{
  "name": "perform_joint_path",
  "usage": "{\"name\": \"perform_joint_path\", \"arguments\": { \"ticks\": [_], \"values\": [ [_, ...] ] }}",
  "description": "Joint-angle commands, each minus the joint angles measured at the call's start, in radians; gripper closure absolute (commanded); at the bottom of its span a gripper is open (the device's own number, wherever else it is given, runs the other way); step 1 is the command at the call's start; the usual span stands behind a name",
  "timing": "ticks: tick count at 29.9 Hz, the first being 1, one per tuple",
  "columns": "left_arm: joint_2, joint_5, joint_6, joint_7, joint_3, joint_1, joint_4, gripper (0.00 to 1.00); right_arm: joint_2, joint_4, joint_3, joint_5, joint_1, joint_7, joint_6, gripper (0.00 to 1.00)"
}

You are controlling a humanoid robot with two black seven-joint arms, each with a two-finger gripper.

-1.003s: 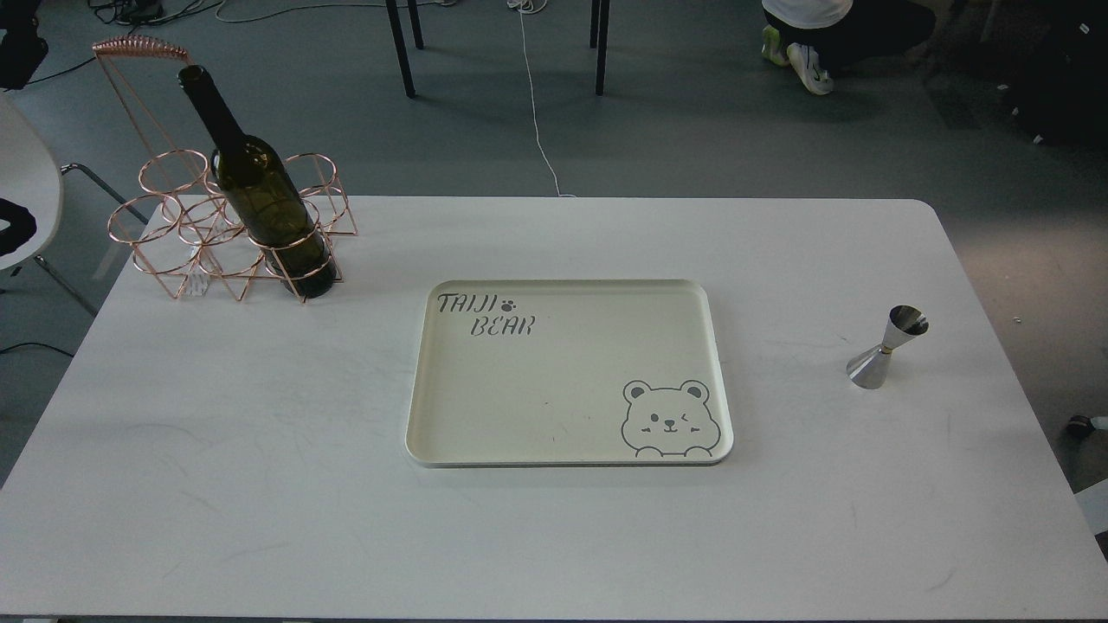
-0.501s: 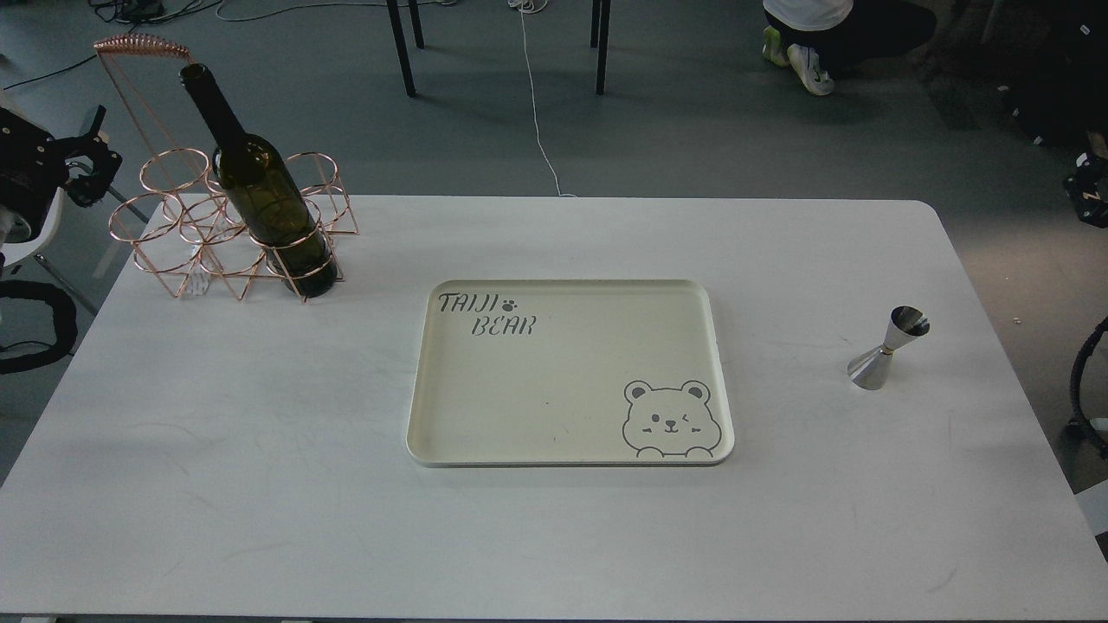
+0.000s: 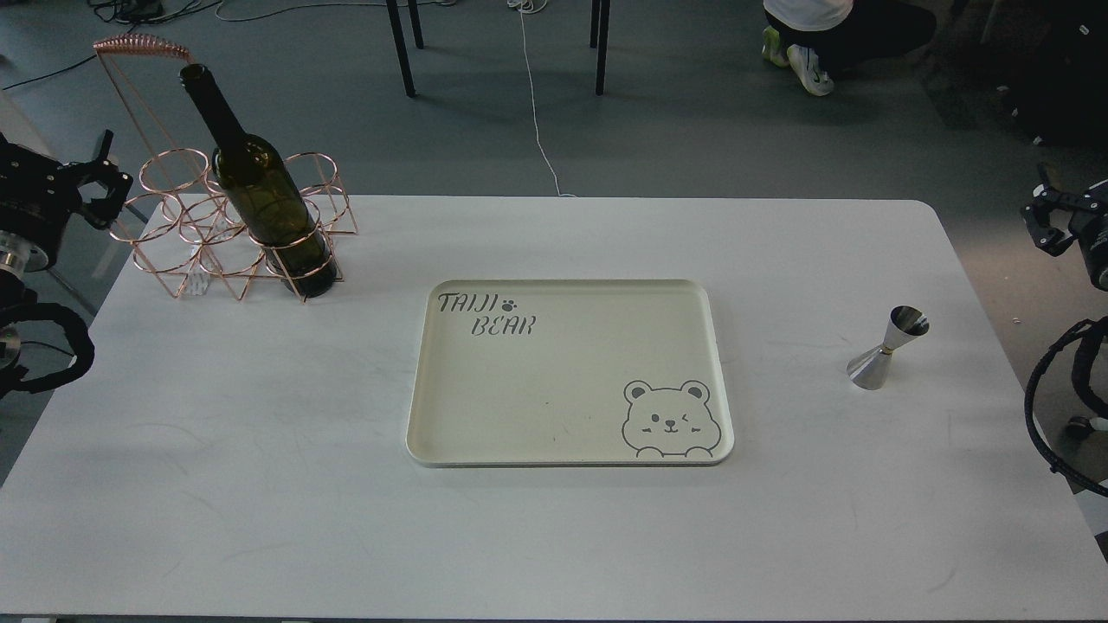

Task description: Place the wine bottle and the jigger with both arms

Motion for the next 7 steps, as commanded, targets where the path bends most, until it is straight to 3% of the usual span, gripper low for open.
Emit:
{"name": "perform_joint_path", "arguments": {
  "ticks": [1, 7],
  "values": [
    [0.002, 0.0, 0.004, 0.0, 0.0, 0.005, -0.002, 0.02, -0.002, 0.0, -0.006, -0.002, -0.002, -0.002, 0.002, 0.01],
    [0.013, -0.002, 0.004, -0.002, 0.0, 0.005, -0.005, 0.02, -0.011, 0.006, -0.002, -0.002, -0.002, -0.002, 0.003, 0.01]
  ]
}}
